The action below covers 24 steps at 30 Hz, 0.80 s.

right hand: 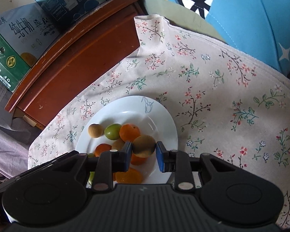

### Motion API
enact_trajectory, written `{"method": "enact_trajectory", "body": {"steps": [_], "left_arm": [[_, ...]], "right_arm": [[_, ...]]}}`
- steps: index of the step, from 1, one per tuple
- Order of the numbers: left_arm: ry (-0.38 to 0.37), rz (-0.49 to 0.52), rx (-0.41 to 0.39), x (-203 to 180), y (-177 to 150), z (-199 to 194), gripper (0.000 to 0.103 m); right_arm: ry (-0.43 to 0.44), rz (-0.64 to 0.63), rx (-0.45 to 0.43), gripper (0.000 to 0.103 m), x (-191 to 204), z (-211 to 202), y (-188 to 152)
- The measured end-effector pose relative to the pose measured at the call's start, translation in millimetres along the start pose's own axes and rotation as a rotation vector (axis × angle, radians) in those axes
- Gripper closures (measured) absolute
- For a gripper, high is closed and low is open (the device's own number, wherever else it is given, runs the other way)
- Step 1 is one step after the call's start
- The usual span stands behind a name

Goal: Organize fruits
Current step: 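Carry the tomato and brown fruit onto the white plate and open both tools, then move both tools back from the plate toward the last green fruit and tomato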

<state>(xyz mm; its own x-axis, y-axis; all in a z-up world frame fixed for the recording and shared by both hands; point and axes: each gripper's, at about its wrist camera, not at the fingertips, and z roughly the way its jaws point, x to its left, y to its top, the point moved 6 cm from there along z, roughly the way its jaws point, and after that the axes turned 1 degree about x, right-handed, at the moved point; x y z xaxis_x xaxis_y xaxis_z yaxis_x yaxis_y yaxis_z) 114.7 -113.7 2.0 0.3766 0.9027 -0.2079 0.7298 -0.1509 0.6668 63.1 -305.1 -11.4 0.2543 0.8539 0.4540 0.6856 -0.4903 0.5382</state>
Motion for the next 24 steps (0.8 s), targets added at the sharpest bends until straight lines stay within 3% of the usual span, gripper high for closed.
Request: {"method": "enact_trajectory", "body": {"steps": [5, 7, 9, 18, 24], "left_arm": [[0.006, -0.01, -0.011, -1.9, 4.0, -7.4, 0.074], [0.022, -0.022, -0.017, -1.1, 5.5, -12.3, 0.048], [0.036, -0.033, -0.036, 0.7, 7.6, -19.9, 0.035], [0.098, -0.015, -0.004, 13.4, 9.0, -36.4, 0.031], [0.13, 0.019, 0.028, 19.6, 4.2, -48.2, 0.031]], "right_arm": [[0.037, 0.011, -0.022, 0.072, 2.5, -5.0, 4.6], [0.054, 0.007, -0.027, 0.072, 5.1, -7.0, 5.5], [0.065, -0.003, -0.025, 0.072, 8.0, -7.3, 5.3], [0.121, -0.082, 0.015, 0.072, 27.2, -3.9, -8.4], [0.172, -0.202, 0.055, 0.071, 48.9, -0.8, -27.9]]}}
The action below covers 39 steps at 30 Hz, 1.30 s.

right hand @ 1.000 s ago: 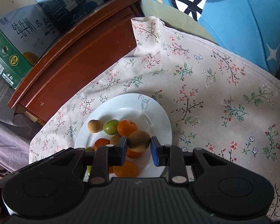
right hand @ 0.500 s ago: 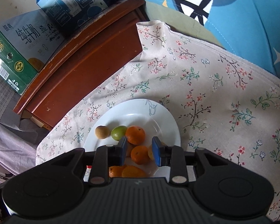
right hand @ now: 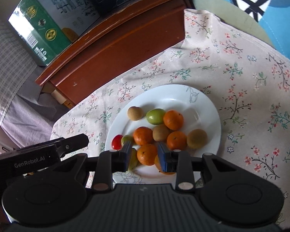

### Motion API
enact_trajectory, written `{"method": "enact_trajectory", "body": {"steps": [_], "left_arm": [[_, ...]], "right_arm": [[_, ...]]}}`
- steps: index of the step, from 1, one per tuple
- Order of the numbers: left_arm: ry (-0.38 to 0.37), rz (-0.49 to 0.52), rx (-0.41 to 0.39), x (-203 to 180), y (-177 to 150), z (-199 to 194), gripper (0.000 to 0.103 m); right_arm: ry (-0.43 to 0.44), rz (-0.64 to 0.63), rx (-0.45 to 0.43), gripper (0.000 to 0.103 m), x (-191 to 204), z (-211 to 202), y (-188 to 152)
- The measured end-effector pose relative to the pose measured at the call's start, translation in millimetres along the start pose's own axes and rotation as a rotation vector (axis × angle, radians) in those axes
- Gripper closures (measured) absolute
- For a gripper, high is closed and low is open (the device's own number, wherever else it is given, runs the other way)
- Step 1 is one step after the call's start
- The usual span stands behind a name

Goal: Organize fruits
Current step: 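Move both tools back from the plate toward the last green fruit and tomato, then grasp the green fruit with the right tool and lift it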

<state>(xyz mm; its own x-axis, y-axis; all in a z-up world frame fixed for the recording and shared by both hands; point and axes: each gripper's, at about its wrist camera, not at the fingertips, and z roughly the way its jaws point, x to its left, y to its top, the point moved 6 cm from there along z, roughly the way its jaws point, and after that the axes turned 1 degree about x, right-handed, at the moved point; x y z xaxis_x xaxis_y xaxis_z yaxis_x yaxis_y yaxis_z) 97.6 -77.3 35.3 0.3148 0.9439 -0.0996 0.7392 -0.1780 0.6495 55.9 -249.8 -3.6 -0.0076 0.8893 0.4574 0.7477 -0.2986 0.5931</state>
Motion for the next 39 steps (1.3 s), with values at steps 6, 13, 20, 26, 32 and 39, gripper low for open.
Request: {"method": "enact_trajectory", "body": {"steps": [6, 13, 20, 26, 32, 39], "left_arm": [[0.068, 0.003, -0.001, 18.4, -4.6, -10.0, 0.028], [0.094, -0.069, 0.034, 38.7, -13.6, -3.1, 0.026], [0.131, -0.131, 0.09, 54.0, -23.5, 4.7, 0.026], [0.146, -0.145, 0.102, 59.9, -26.8, 6.5, 0.026], [0.144, -0.163, 0.103, 63.6, -27.3, 6.0, 0.025], [0.142, -0.175, 0.107, 65.6, -27.4, 6.9, 0.025]], "right_arm": [[0.045, -0.141, 0.031, 0.071, 27.2, 7.5, -18.2], [0.078, -0.292, 0.047, 0.071, 54.4, 17.2, -40.0], [0.06, -0.387, 0.042, 0.071, 67.1, 30.8, -49.4], [0.038, -0.447, 0.04, 0.071, 75.6, 46.6, -53.9], [0.018, -0.501, 0.019, 0.071, 81.4, 54.2, -56.1], [-0.013, -0.619, -0.002, 0.073, 91.5, 57.4, -65.8]]}}
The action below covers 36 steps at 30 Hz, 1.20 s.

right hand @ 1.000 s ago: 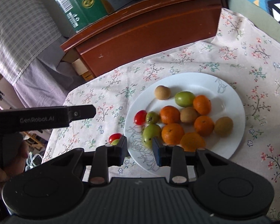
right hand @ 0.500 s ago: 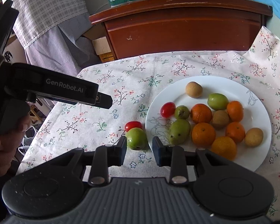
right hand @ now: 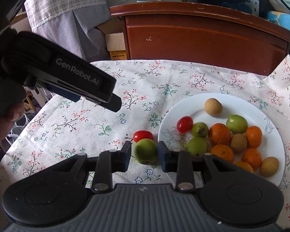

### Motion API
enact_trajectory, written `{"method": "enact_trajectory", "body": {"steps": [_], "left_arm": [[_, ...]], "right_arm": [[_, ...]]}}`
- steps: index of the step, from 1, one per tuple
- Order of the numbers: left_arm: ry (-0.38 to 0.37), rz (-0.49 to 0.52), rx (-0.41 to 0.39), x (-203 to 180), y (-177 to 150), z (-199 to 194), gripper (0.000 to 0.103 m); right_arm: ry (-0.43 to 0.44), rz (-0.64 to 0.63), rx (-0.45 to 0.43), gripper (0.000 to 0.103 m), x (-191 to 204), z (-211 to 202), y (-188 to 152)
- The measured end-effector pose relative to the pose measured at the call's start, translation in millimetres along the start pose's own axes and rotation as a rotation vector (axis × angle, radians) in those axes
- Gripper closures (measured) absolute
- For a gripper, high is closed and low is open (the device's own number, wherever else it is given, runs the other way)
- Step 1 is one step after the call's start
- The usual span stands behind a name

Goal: Organize fruits
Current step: 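Grasp the green fruit with the right tool and lift it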

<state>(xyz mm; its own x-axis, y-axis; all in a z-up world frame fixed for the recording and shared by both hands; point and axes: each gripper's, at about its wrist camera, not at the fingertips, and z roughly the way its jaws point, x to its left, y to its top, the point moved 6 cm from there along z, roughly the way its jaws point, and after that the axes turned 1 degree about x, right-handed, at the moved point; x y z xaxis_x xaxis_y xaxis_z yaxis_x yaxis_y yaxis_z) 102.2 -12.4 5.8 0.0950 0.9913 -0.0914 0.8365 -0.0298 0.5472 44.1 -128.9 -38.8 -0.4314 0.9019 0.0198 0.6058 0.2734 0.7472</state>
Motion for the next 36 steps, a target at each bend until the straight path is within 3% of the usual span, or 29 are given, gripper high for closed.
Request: {"method": "enact_trajectory", "body": {"steps": [15, 20, 23, 28, 36], "left_arm": [[-0.032, 0.052, -0.011, -7.2, -2.8, 0.9, 0.025], [-0.062, 0.14, -0.016, -14.9, -9.8, 3.7, 0.026], [-0.101, 0.211, -0.01, -23.2, -18.7, 7.5, 0.026], [-0.102, 0.334, -0.054, -35.4, -27.3, 8.9, 0.026], [-0.173, 0.412, -0.087, -52.3, -30.4, 14.3, 0.032]], "right_arm": [[-0.01, -0.044, 0.02, 0.077, 10.4, -1.2, -5.7], [0.039, 0.067, 0.074, 0.077, 4.8, -17.7, -11.7], [0.031, 0.118, 0.103, 0.077, 0.9, -28.9, -20.3], [0.012, 0.216, 0.148, 0.077, -7.5, -37.1, -34.4], [0.027, 0.339, 0.168, 0.077, -19.6, -39.9, -38.2]]}}
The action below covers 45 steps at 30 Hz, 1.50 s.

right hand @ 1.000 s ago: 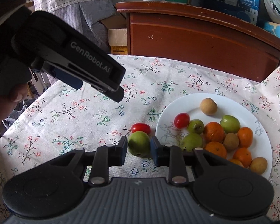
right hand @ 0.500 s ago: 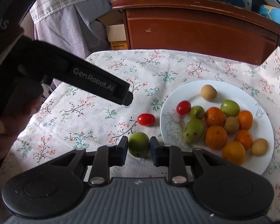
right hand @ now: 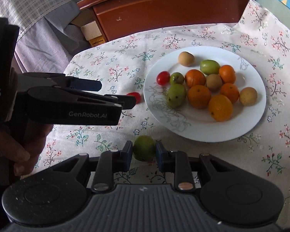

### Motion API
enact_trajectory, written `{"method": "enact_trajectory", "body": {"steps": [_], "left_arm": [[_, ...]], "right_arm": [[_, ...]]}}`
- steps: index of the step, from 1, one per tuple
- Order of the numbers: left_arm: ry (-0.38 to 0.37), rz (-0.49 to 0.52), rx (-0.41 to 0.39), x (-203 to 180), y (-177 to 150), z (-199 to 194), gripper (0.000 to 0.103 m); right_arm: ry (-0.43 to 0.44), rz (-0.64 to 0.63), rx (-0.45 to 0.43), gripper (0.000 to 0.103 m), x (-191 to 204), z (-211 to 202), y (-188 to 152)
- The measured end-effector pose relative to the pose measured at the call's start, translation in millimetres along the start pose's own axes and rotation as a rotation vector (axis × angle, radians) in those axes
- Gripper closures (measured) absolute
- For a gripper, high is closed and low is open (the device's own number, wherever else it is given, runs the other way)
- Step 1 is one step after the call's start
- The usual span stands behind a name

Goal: Organize fruits
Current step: 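Grasp the green fruit with the right tool and lift it, then grasp the last red cherry tomato with the left tool while the right tool holds the green fruit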

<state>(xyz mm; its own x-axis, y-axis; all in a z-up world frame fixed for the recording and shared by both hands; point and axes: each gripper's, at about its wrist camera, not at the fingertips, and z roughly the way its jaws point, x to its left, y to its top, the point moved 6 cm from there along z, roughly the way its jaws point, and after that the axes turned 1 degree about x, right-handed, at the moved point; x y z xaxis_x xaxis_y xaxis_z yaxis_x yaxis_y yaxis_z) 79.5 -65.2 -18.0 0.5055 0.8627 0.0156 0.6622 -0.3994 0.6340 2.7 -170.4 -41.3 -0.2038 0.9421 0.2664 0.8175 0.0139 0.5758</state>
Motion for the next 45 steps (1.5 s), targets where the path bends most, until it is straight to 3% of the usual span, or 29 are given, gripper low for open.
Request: {"method": "enact_trajectory", "body": {"steps": [7, 10, 15, 18, 29, 31, 36, 45], "left_arm": [[-0.035, 0.036, 0.015, -8.9, -1.1, 9.0, 0.059], [-0.034, 0.041, 0.02, -8.4, -1.6, 11.4, 0.065], [-0.045, 0.033, 0.026, -7.9, -2.2, 15.4, 0.065], [-0.056, 0.042, 0.039, -11.2, -3.7, 19.4, 0.074], [-0.042, 0.043, 0.028, -11.6, -3.7, 21.7, 0.075], [-0.035, 0.045, 0.023, -11.3, -3.2, 21.7, 0.084], [-0.028, 0.006, 0.023, -6.8, -1.1, 19.0, 0.085], [-0.043, -0.051, -0.057, -2.6, 24.0, -4.7, 0.085]], "right_arm": [[0.013, 0.052, 0.012, 0.077, -7.4, -1.8, 1.9], [0.022, 0.069, 0.018, 0.076, -9.4, -1.8, 1.6], [0.033, 0.087, 0.024, 0.073, -9.9, -0.1, 1.4], [0.038, 0.098, 0.028, 0.072, -11.0, 0.1, 0.7], [0.068, 0.119, 0.045, 0.076, -10.9, 3.4, 0.4], [0.066, 0.114, 0.045, 0.076, -10.7, 2.6, 1.2], [0.055, 0.124, 0.038, 0.076, -14.3, -1.1, 4.9], [0.069, 0.176, -0.074, 0.077, -29.2, -30.0, 32.7]]}}
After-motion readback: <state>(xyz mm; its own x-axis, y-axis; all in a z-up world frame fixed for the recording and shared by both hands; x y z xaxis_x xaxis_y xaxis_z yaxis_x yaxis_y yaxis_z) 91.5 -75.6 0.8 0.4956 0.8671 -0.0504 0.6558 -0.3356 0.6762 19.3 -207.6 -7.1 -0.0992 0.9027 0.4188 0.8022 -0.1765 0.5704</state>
